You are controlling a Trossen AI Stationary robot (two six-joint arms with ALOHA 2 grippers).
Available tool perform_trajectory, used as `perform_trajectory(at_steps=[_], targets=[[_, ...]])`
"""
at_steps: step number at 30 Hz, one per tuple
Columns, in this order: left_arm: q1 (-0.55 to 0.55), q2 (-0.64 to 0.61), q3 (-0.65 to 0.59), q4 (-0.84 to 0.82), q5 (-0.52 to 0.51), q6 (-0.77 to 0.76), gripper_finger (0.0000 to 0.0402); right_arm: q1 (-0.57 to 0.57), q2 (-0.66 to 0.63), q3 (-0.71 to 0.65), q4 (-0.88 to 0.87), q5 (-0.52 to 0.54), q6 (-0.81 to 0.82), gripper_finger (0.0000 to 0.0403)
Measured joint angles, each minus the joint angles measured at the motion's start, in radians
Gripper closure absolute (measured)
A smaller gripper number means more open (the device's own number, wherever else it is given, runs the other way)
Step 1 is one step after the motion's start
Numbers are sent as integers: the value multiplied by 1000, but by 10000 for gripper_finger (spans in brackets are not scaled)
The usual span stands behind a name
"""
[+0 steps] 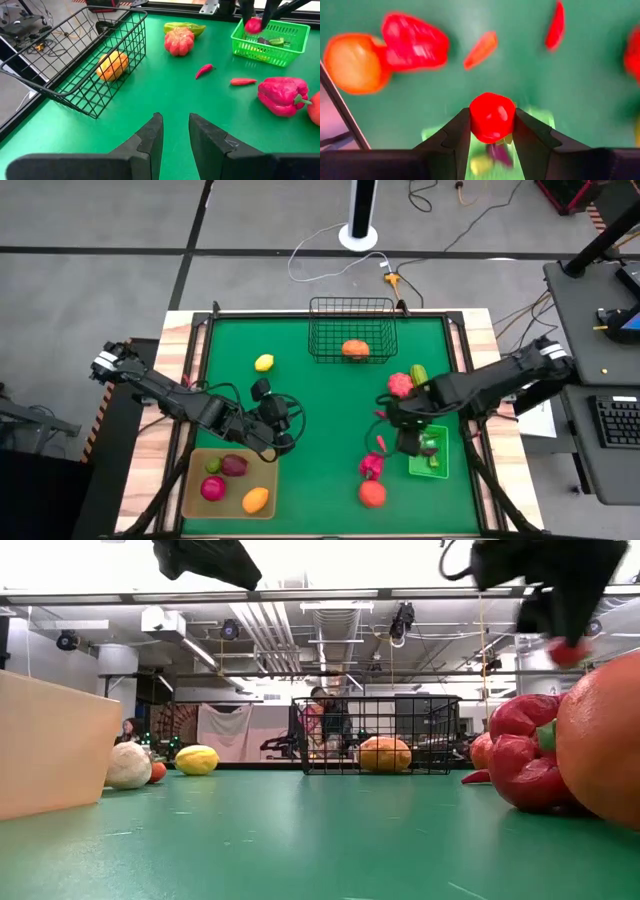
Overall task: Sort produce into baskets
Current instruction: Put the strawberry into the green bin
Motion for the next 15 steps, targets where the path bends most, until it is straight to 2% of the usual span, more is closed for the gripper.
perform_trajectory(at_steps=[4,9,15], targets=[[0,0,0,3,0,-6,325,67,-70,-44,-76,2,145,281],[0,0,0,3,1,-17,325,144,-125,-122,-72,3,289,281],[0,0,0,3,1,-19,325,205,-139,-179,-70,30,386,257]])
